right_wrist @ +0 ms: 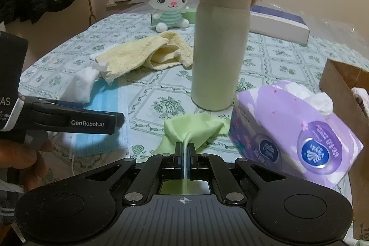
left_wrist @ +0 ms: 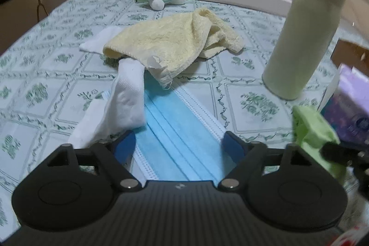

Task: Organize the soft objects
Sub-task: 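Grasp the light green cloth with the right tool, then grasp the blue face mask with the left tool while the right tool holds the green cloth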

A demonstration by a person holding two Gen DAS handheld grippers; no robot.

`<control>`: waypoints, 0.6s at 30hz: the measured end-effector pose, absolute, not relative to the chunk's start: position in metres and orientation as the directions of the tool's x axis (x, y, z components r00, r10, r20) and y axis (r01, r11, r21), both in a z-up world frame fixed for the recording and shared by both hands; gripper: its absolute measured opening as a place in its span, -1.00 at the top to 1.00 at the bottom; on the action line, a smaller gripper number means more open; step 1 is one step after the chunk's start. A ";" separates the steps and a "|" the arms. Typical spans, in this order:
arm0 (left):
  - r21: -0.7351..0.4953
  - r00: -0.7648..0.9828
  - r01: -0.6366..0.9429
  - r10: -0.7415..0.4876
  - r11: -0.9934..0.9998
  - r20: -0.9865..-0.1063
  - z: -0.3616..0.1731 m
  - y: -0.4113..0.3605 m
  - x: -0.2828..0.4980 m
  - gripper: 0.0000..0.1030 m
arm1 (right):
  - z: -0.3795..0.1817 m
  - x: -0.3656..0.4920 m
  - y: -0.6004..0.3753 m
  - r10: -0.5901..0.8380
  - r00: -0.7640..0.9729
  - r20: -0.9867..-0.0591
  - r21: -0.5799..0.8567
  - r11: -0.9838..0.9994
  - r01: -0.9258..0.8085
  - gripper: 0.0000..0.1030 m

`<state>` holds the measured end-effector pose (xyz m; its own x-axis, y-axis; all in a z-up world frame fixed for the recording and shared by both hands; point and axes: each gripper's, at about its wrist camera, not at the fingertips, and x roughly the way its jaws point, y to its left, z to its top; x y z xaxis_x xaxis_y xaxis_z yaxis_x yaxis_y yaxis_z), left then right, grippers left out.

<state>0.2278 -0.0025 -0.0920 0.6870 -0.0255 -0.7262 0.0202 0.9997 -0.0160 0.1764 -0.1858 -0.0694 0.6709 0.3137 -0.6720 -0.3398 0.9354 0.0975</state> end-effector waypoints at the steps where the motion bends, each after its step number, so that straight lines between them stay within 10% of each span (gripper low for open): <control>1: -0.002 0.691 0.028 -0.021 1.000 -0.723 -0.092 -0.002 0.226 -0.21 | -0.070 0.177 -0.187 0.314 0.669 -0.674 0.100 0.936 -0.338 0.96; 7: -0.005 0.665 0.090 -0.064 0.996 -0.744 -0.084 0.011 0.217 0.96 | -0.070 0.171 -0.194 0.317 0.666 -0.675 0.109 0.936 -0.335 0.96; 18: -0.081 0.643 0.120 -0.139 0.990 -0.753 -0.081 0.025 0.182 0.82 | -0.053 0.155 -0.195 0.336 0.678 -0.654 0.119 0.930 -0.346 0.96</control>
<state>0.1818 0.0254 -0.0807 0.6427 -0.1393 -0.7534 0.1199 0.9895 -0.0807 0.1546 -0.1946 -0.0533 0.6780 0.3363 -0.6536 -0.3464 0.9305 0.1194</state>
